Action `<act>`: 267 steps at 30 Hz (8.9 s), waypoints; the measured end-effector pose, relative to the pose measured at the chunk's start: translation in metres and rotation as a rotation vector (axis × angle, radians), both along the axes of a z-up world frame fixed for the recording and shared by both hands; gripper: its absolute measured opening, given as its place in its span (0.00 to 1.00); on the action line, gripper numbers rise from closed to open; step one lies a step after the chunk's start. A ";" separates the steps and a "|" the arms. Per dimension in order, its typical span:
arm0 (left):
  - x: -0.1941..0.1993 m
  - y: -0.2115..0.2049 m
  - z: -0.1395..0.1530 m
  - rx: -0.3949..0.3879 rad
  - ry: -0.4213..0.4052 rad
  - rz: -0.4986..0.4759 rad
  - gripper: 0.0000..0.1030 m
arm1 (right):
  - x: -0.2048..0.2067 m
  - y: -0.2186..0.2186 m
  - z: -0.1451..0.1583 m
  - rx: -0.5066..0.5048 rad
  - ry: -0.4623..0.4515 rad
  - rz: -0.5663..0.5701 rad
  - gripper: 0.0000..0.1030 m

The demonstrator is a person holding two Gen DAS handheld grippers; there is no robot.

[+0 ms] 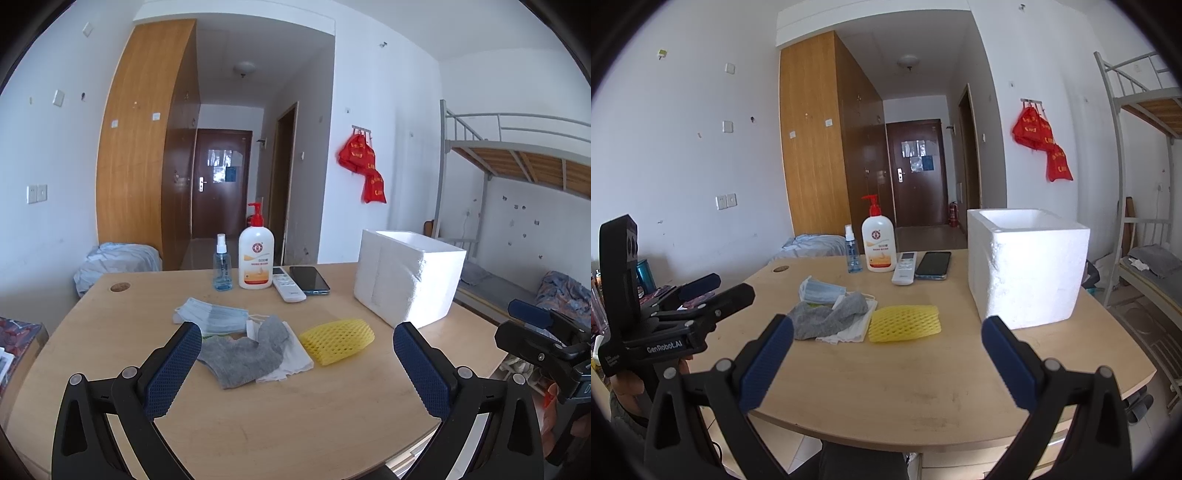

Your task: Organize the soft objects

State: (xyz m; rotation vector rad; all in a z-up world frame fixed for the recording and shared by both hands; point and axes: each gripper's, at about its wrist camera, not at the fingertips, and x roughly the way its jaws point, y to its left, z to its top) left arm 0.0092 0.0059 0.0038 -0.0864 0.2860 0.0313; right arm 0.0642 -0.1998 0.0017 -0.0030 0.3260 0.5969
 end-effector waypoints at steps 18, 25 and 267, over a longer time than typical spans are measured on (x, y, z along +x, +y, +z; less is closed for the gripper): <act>0.011 -0.001 0.000 -0.001 0.003 -0.007 1.00 | 0.002 0.001 0.001 0.000 0.004 -0.002 1.00; 0.017 -0.001 -0.002 0.009 0.012 -0.002 1.00 | 0.008 0.005 0.000 -0.004 0.017 0.010 1.00; 0.276 -0.142 0.101 -0.051 0.134 -0.427 0.09 | 0.186 -0.091 0.063 -0.031 0.062 -0.285 0.17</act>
